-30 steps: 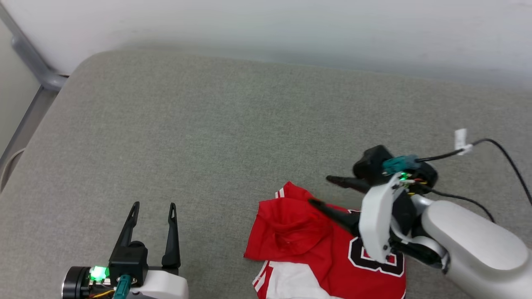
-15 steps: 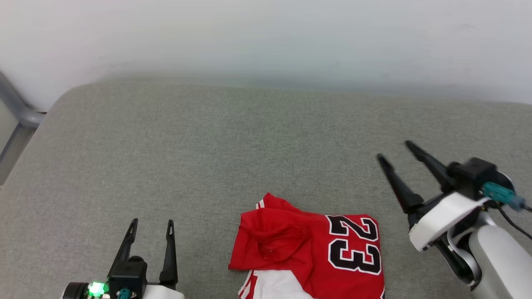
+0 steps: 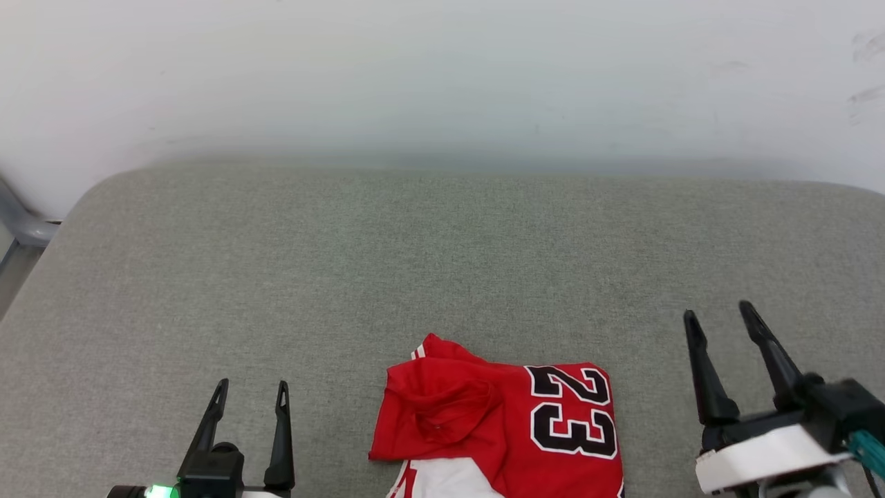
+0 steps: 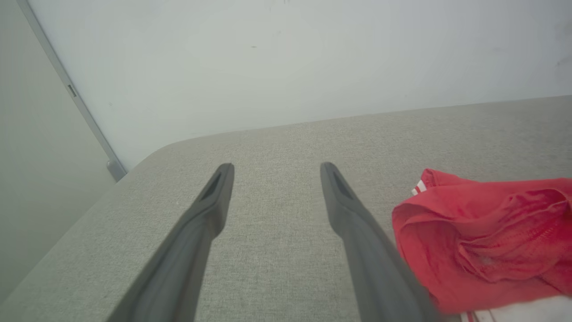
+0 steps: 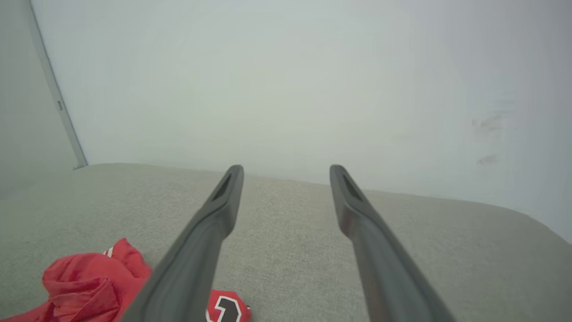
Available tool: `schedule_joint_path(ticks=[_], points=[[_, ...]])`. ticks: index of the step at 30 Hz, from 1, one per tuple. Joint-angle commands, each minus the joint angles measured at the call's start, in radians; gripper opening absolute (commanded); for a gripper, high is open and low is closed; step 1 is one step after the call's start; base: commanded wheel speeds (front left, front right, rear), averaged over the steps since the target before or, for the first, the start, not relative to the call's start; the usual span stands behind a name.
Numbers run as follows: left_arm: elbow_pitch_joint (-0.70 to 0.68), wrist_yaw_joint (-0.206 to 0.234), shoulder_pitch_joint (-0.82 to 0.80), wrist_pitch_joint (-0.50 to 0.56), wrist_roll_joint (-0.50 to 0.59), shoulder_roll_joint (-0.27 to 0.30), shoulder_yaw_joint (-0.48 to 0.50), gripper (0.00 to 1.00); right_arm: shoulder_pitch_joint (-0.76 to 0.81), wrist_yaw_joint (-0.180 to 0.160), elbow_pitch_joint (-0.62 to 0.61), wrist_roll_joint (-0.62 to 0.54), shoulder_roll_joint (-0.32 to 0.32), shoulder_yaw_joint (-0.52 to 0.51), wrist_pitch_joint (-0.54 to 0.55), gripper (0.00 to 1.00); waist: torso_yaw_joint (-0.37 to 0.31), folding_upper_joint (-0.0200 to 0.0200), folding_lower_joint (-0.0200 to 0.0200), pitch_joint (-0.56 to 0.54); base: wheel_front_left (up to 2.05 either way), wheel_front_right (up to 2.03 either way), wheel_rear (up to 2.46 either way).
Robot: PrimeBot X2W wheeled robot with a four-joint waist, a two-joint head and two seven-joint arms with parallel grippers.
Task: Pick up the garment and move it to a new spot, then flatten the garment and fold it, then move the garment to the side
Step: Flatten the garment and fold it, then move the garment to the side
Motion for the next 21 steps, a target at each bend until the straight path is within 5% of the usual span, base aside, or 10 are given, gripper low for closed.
schedule_joint_path(ticks=[1, 10, 21], points=[[-0.006, 0.001, 0.011, -0.002, 0.002, 0.002, -0.002, 1.00, 0.032, -0.001, -0.023, -0.010, 0.022, -0.022, -0.005, 1.00, -0.002, 0.0000, 0.0001, -0.002, 0.00, 0.00, 0.00], [-0.022, 0.000, 0.015, -0.002, 0.005, 0.010, -0.015, 1.00, 0.160, -0.001, -0.159, -0.032, 0.091, -0.099, -0.006, 1.00, -0.011, 0.0000, 0.0001, -0.015, 0.00, 0.00, 0.00], [-0.025, -0.004, 0.030, -0.002, 0.001, 0.019, -0.025, 1.00, 0.216, -0.001, -0.168, -0.020, 0.103, -0.095, -0.007, 1.00, -0.013, 0.0000, 0.0001, -0.030, 0.00, 0.00, 0.00]])
